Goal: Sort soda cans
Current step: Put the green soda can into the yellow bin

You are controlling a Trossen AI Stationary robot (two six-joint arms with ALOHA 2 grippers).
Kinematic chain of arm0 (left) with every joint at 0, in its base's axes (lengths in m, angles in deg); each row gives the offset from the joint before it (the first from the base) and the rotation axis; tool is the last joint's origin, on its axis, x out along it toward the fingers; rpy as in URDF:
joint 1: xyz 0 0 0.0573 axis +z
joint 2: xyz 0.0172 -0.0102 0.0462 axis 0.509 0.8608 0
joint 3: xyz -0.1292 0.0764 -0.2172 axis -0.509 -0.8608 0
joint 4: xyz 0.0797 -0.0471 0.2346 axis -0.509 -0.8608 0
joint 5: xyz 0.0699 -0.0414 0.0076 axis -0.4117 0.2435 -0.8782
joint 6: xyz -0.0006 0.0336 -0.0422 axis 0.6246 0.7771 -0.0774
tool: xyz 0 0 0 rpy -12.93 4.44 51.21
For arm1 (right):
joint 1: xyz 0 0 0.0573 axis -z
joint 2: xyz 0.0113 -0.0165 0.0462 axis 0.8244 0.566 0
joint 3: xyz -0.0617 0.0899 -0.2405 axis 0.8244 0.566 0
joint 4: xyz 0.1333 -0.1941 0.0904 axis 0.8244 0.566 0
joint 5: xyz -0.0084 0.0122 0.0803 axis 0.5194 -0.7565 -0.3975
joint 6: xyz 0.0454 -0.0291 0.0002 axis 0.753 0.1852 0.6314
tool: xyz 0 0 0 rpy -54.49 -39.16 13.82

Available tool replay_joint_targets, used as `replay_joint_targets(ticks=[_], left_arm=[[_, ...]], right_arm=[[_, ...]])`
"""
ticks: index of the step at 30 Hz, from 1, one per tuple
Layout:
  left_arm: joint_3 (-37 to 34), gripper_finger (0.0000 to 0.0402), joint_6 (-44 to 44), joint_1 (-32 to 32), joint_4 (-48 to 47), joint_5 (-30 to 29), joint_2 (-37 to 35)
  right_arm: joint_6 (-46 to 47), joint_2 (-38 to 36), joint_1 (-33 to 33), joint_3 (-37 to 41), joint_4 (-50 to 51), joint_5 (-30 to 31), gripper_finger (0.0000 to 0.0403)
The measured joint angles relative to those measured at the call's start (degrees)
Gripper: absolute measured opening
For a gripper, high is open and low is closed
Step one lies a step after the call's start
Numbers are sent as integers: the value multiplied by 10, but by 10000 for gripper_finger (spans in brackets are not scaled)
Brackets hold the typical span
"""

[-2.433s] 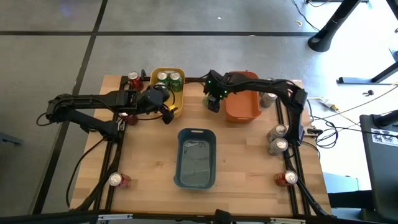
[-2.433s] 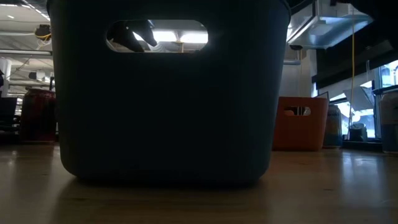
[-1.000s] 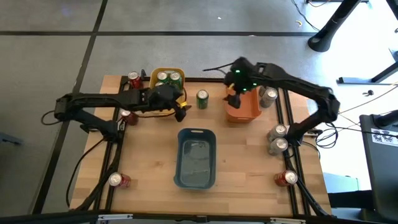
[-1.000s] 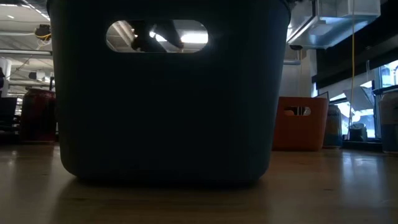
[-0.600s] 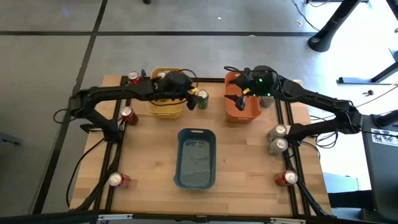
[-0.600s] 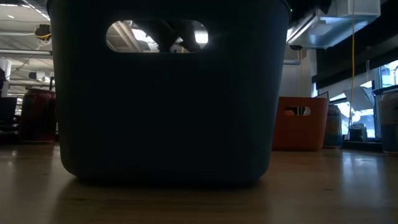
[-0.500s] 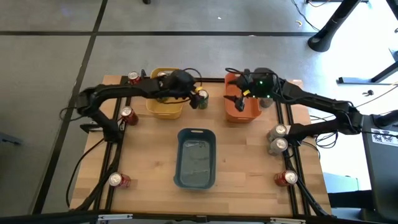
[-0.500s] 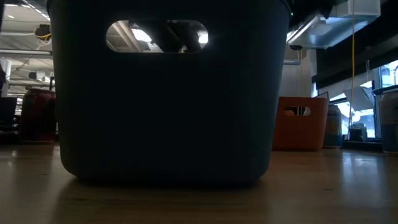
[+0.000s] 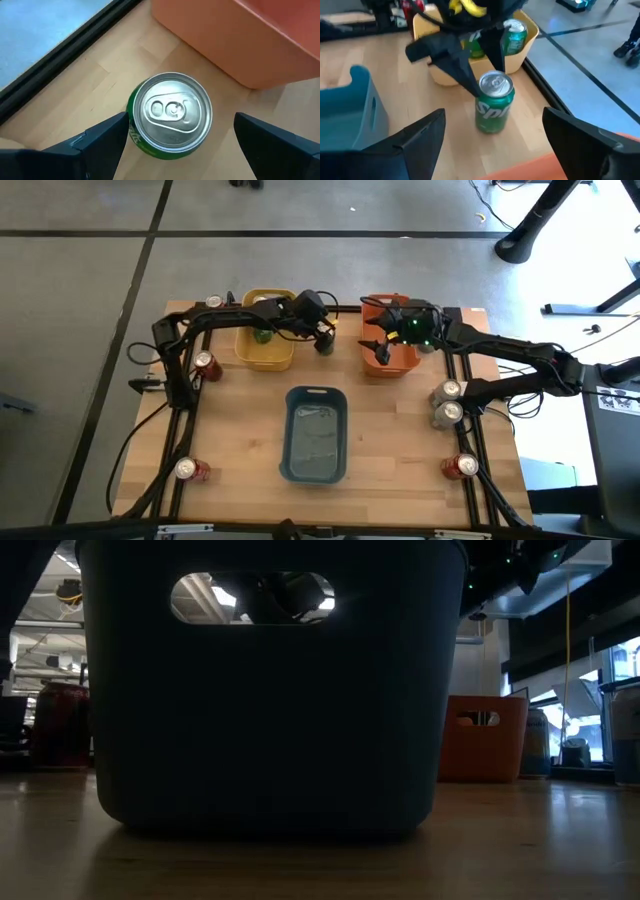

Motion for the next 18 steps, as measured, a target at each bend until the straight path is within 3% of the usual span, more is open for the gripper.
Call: replay_joint_targets(ticks=[14,18], left_arm=[[0,346,22,3,39,-19,45],[0,320,21,2,44,-21,45]], right_arm=[[8,0,0,2,-14,0,331],[9,0,0,2,-13,0,331]])
